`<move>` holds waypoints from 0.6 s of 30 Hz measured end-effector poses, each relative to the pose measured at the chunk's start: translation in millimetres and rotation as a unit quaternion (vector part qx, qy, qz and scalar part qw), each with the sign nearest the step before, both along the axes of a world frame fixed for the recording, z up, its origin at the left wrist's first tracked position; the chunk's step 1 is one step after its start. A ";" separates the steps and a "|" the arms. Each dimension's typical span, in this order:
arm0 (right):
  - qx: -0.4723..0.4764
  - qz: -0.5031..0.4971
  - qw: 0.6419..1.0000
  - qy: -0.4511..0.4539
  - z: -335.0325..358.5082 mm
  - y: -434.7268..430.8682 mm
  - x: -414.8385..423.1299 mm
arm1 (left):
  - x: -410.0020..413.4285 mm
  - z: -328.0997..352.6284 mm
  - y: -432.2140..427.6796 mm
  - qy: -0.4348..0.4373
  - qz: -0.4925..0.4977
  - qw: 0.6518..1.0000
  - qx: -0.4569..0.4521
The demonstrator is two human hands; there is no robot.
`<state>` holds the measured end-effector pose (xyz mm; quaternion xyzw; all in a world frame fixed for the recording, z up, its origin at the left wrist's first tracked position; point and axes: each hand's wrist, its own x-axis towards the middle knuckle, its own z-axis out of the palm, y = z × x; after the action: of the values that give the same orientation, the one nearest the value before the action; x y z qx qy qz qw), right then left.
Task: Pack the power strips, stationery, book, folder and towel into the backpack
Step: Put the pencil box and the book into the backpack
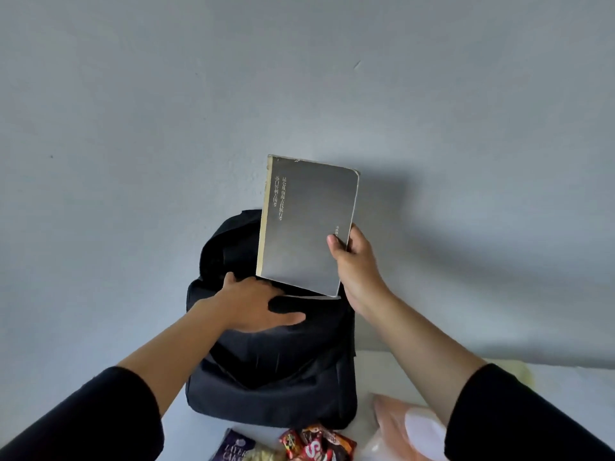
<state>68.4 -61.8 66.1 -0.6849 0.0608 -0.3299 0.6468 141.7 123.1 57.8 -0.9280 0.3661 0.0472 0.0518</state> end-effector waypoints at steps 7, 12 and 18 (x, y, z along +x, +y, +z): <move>-0.166 0.012 0.983 0.083 -5.1 -26.2 16.0 | 4.4 -24.9 19.3 -0.005 -0.004 0.995 -0.098; -0.285 0.060 0.943 0.160 3.9 -30.9 24.8 | 3.0 -32.9 25.6 -0.034 -0.011 0.989 -0.141; -0.151 0.105 0.972 0.146 -32.5 -8.7 38.4 | 18.6 -29.7 33.8 0.134 0.020 0.879 -0.457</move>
<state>106.7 -70.6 33.6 -0.8178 0.0325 -0.1617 0.5513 160.3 156.9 28.1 -0.8406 0.3317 -0.0007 -0.4282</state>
